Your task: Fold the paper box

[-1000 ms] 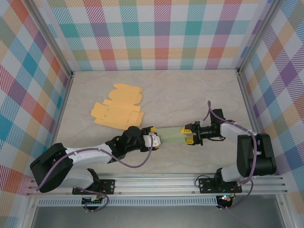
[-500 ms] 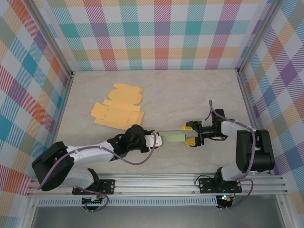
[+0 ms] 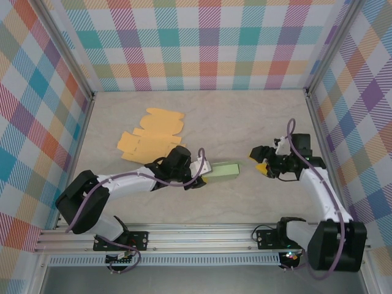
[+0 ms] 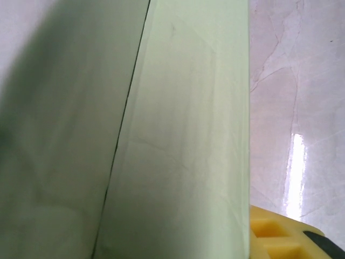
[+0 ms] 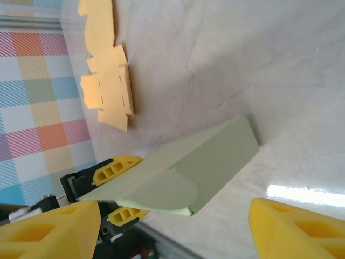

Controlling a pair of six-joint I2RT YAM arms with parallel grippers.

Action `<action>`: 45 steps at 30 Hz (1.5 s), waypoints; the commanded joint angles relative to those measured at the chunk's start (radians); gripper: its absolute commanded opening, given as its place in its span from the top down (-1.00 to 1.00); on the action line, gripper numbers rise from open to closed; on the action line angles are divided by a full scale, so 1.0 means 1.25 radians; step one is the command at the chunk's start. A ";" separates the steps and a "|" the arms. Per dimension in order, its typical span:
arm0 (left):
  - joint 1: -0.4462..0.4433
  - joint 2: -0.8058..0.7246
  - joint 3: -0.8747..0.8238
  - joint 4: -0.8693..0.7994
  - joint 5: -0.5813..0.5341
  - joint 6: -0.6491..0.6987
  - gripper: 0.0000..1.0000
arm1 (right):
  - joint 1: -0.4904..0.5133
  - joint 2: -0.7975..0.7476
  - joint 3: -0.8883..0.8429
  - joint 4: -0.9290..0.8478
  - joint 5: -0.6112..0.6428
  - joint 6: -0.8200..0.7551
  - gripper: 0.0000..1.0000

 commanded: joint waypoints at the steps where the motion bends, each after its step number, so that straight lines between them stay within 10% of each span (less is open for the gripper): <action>1: 0.014 0.035 0.035 -0.066 0.058 -0.021 0.20 | 0.017 -0.057 0.014 -0.009 0.060 -0.082 -0.42; 23: 0.034 0.092 0.097 -0.148 0.100 0.014 0.18 | 0.215 0.042 0.059 0.089 0.256 -0.262 -0.37; 32: 0.034 0.098 0.102 -0.131 0.081 0.006 0.17 | 0.258 0.084 0.083 0.070 0.288 -0.259 0.09; 45: 0.034 0.108 0.119 -0.127 0.058 -0.014 0.16 | 0.293 0.072 0.058 0.070 0.299 -0.221 0.12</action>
